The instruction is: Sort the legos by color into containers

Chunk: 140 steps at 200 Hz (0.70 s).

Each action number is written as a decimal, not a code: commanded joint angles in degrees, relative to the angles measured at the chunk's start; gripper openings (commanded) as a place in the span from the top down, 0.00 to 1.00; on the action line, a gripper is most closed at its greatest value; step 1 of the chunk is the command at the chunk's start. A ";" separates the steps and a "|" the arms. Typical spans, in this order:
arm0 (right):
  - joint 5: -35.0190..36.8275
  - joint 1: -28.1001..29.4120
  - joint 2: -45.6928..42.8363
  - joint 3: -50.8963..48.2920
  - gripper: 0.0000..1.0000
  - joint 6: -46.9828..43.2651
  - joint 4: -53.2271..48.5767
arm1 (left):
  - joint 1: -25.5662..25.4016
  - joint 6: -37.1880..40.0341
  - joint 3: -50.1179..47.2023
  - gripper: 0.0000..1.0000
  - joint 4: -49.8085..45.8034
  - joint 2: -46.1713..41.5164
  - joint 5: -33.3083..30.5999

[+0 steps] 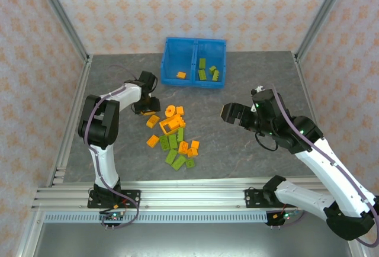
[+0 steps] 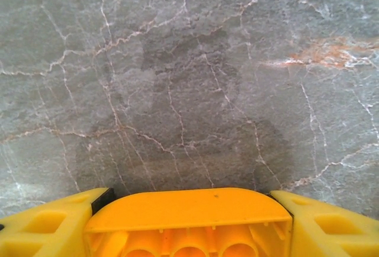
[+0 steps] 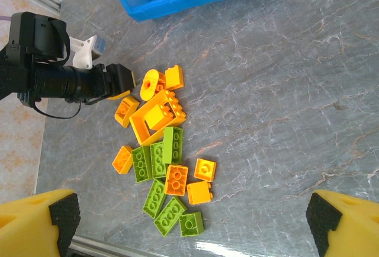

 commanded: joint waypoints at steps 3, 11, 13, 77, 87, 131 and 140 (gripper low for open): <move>-1.67 0.36 -0.60 0.47 0.01 -1.60 0.88 | -0.05 -1.54 -0.45 0.46 -1.44 -5.97 3.54; -2.49 0.38 -0.84 0.40 0.01 -1.93 1.63 | -0.15 -1.67 0.39 0.47 -1.08 -7.89 4.49; -2.76 0.41 -0.96 0.38 0.01 -1.99 1.93 | -0.13 -1.72 0.63 0.47 -1.04 -8.32 4.77; -4.00 0.36 -4.27 -1.94 0.01 -0.52 9.62 | -5.40 -1.35 18.53 0.49 3.00 -6.60 6.46; -3.42 0.37 -4.67 -2.18 0.01 -0.10 9.69 | -6.58 -0.26 22.74 0.50 4.21 -4.31 4.55; -1.89 0.41 -6.53 -2.57 0.01 1.68 7.77 | -8.04 1.75 42.72 0.50 3.88 12.48 -3.95; -1.64 0.36 -7.11 -2.99 0.01 2.06 7.84 | -7.98 1.97 46.57 0.51 2.82 15.36 -5.18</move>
